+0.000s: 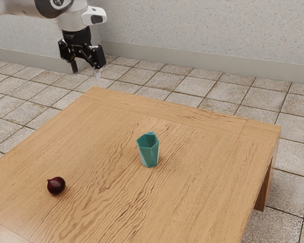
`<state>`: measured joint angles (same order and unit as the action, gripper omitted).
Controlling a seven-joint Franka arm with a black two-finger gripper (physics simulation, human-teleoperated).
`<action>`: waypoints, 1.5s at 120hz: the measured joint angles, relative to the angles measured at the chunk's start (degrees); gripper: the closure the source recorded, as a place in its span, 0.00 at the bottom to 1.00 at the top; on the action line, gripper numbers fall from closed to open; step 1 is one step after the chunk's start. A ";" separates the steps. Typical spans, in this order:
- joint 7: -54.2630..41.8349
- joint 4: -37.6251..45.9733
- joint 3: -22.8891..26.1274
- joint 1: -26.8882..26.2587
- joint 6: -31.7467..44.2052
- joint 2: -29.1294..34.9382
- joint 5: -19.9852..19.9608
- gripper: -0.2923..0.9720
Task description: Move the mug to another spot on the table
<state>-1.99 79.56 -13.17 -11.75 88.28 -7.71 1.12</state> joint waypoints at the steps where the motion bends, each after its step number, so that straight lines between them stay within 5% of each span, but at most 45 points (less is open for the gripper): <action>1: 0.00 -0.01 -0.01 0.03 0.04 -0.02 0.00 0.23; 16: 1.23 -2.02 -0.20 0.55 0.65 -1.47 -0.37 0.23; 30: 6.68 -9.57 -0.08 0.65 2.87 -9.55 -3.01 0.23; 60: 18.69 -29.03 -0.75 8.15 1.36 -31.65 -24.81 0.23; 79: 25.92 -33.21 -0.82 6.15 0.20 -37.42 -30.98 0.23; 90: 29.36 -33.54 -2.22 3.97 0.02 -38.50 -29.73 0.23; 125: 37.14 -33.45 -1.63 2.43 -0.72 -42.65 -17.15 0.23; 180: 43.03 -32.89 0.59 2.25 4.57 -49.60 -14.88 0.23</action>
<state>41.04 46.67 -12.58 -9.50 92.84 -57.31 -13.77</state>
